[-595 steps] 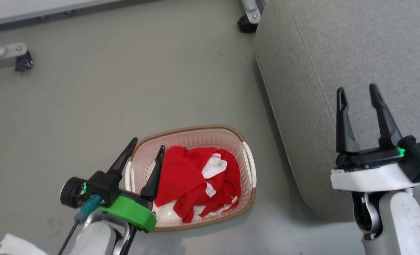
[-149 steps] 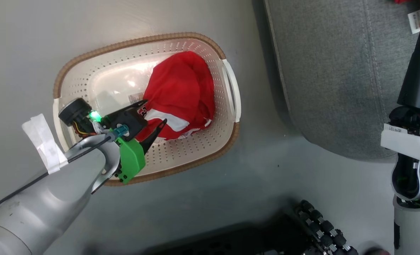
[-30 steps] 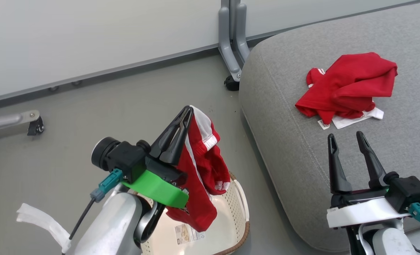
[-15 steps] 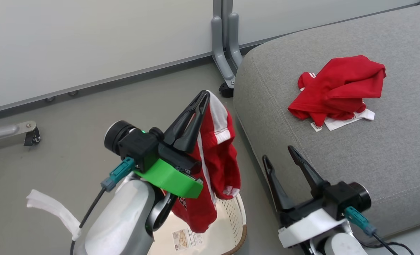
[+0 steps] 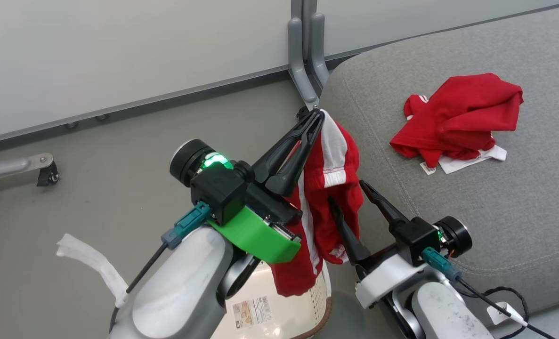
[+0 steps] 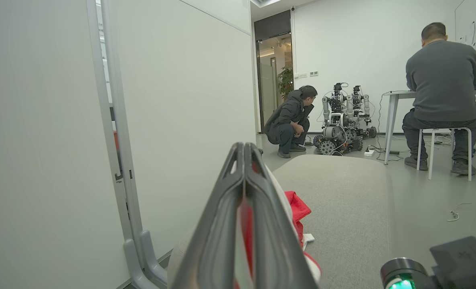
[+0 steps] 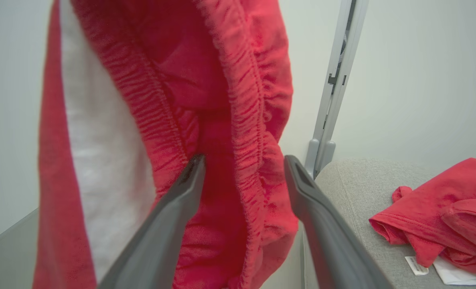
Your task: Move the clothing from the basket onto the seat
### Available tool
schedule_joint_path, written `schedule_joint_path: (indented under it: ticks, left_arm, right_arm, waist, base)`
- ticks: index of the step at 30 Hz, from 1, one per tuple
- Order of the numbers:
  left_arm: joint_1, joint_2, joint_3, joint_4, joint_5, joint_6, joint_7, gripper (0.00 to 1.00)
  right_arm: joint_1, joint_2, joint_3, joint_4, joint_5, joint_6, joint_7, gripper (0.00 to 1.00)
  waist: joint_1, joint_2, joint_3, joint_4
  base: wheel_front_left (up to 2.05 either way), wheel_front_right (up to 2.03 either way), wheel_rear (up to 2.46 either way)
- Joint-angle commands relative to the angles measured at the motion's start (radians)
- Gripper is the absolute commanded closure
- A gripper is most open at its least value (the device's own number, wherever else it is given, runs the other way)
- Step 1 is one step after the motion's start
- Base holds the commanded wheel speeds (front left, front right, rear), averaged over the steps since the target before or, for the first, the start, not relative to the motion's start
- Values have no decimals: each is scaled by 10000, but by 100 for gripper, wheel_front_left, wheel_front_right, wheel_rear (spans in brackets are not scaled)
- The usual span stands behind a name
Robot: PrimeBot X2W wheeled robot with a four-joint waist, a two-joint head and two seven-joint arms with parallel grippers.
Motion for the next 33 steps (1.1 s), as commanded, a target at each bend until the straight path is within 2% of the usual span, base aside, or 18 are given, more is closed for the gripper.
schedule_joint_path:
  ticks: [1,4,5,6,7,20,21,22,23,33]
  left_arm:
    - [-185,25,-65,-55,-56,15,-30,100]
    - [-259,64,-252,-139,-72,15,-30,100]
    - [-275,86,-286,-148,-75,15,-30,100]
    - [-274,117,-292,-126,-94,15,-30,100]
    - [-259,140,-269,-88,-113,15,-30,100]
    - [125,327,172,635,-377,15,-28,100]
    - [119,323,194,683,-367,15,-28,75]
    - [129,327,219,755,-343,15,-28,34]
    - [145,309,260,805,-351,15,-25,0]
    - [26,302,61,1059,-463,15,-18,0]
  right_arm:
    - [-197,-19,36,95,-52,-10,-29,0]
    - [-389,-18,136,225,37,-10,-29,0]
    - [-427,-11,233,236,65,-10,-29,24]
    - [-454,-10,343,251,137,-10,-30,84]
    - [-471,-19,403,286,195,-10,-29,100]
    - [-313,-19,341,-125,464,-10,-30,100]
    - [-306,-19,316,-143,458,-10,-29,100]
    - [-293,-19,291,-162,453,-10,-29,100]
    - [-283,-19,272,-173,448,-10,-30,100]
    - [-223,-18,49,-275,536,-10,-30,100]
  waist:
    - [1,0,42,69]
    - [1,0,79,168]
    - [1,0,86,196]
    - [1,0,96,226]
    - [1,0,105,248]
    - [1,0,294,355]
    - [1,0,299,361]
    - [1,0,302,369]
    - [1,0,304,377]
    - [1,0,342,436]
  base:
    - [0,0,0]
    - [0,0,0]
    - [0,0,0]
    - [0,0,0]
    - [0,0,0]
    - [0,0,0]
    - [0,0,0]
    - [0,0,0]
    - [0,0,0]
    - [0,0,0]
